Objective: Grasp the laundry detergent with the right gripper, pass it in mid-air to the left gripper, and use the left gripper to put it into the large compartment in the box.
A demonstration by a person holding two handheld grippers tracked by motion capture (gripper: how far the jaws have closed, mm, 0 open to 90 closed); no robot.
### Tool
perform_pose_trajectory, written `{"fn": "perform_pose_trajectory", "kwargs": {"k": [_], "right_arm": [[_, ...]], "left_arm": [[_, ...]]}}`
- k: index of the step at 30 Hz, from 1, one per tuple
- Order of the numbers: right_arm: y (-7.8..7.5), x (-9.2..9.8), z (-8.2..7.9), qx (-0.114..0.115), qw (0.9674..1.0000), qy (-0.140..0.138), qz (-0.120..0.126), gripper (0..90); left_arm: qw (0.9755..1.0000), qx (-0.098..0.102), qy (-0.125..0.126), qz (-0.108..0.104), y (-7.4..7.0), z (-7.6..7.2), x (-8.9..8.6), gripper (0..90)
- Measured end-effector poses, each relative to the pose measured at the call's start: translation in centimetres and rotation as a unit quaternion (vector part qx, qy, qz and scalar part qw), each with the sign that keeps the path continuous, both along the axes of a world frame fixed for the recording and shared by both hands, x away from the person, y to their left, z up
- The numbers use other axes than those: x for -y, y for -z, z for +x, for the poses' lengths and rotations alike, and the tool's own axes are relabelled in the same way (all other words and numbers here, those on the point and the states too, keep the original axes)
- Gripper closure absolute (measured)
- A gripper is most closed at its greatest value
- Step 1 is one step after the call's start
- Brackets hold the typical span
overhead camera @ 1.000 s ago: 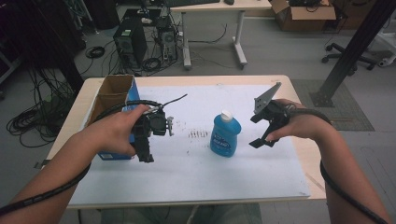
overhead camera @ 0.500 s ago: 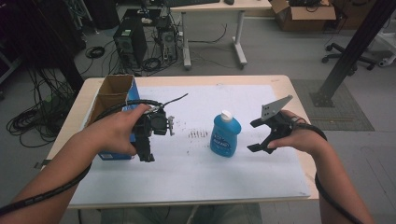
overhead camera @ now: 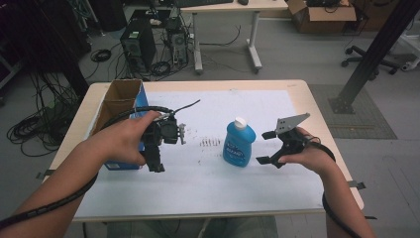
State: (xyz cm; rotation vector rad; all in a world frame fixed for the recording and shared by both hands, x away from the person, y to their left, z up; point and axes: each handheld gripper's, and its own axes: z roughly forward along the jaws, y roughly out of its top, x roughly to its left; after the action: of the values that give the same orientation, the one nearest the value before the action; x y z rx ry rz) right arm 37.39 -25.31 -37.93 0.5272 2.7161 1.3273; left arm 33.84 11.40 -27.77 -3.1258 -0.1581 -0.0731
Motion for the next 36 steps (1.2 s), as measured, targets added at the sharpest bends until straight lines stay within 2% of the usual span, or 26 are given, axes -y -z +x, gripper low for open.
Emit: {"fn": "perform_pose_trajectory", "kwargs": {"k": [9, 14, 18, 24, 36], "right_arm": [[1.8, -0.6, 0.2, 0.004, 0.9994, 0.012, 0.033, 2.3], [2.5, -1.4, 0.3, 0.006, 0.9991, 0.012, 0.041, 2.1], [2.8, -1.8, 0.5, 0.007, 0.9989, 0.013, 0.043, 2.2], [3.3, -2.4, 0.6, 0.011, 0.9979, 0.012, 0.063, 1.8], [4.3, -3.2, 0.7, 0.007, 0.9966, 0.014, 0.08, 1.3]], "left_arm": [[1.0, 0.0, 0.0, -0.002, 0.0, 0.0, -0.1, 0.2], [1.0, 0.001, 0.0, -0.004, 0.0, 0.1, -0.2, 0.2], [1.0, 0.0, 0.001, -0.004, 0.0, 0.1, -0.3, 0.2], [1.0, -0.003, -0.002, 0.0, 0.1, 0.0, -0.5, 0.2], [0.9999, 0.001, 0.004, -0.009, 0.2, -0.5, -0.5, 0.2]]}}
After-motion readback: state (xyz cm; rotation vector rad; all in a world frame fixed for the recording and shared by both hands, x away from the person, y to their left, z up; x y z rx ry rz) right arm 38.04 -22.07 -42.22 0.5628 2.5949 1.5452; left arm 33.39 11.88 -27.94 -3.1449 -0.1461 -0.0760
